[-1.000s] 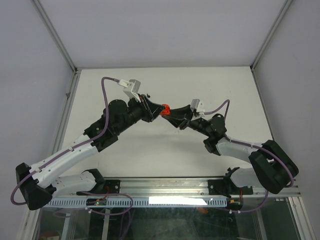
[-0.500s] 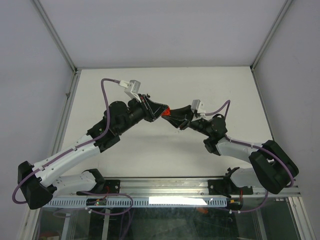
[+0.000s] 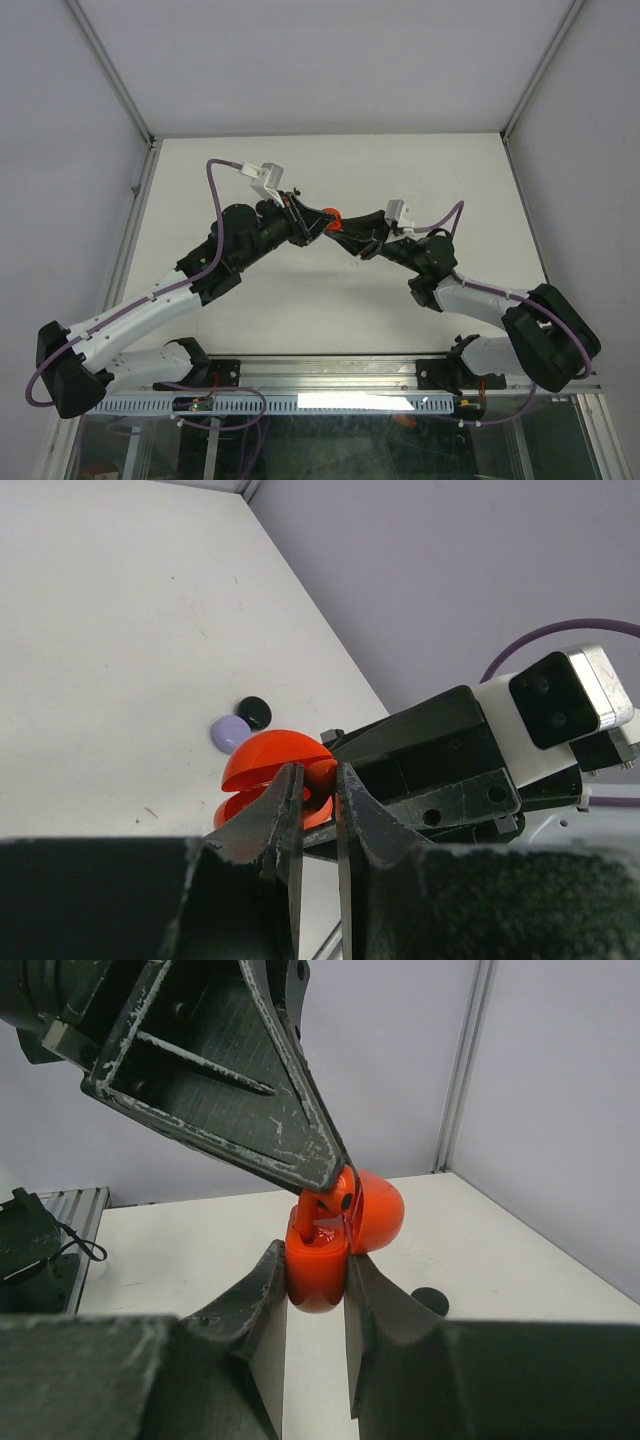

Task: Insert the wireless bluetooth earbuds into the charging case
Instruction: Adjust the earbud with the charging case.

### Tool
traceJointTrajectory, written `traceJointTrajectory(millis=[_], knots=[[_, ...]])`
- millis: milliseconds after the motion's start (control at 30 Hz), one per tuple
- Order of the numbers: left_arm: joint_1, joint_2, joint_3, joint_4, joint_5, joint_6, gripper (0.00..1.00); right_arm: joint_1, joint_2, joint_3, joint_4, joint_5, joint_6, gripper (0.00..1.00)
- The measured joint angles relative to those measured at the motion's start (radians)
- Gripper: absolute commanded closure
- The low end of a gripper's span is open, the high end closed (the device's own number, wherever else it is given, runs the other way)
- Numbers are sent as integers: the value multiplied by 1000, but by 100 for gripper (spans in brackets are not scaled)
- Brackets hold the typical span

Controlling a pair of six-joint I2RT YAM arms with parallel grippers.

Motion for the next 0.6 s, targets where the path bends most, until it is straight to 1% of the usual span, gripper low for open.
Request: traceJointTrajectory(millis=[133,200,433,600], knots=[[0,0,-2,-2,0,0,89,0,0,0,0,0,0,100],[0,0,-2,-3,0,0,86,0,0,0,0,0,0,100],[0,0,-19,-3,-3,0,68,0,-1,-1,-7,0,2,100],[0,0,-19,-3,-3,2,56,0,-1,-1,-18,-1,6,100]])
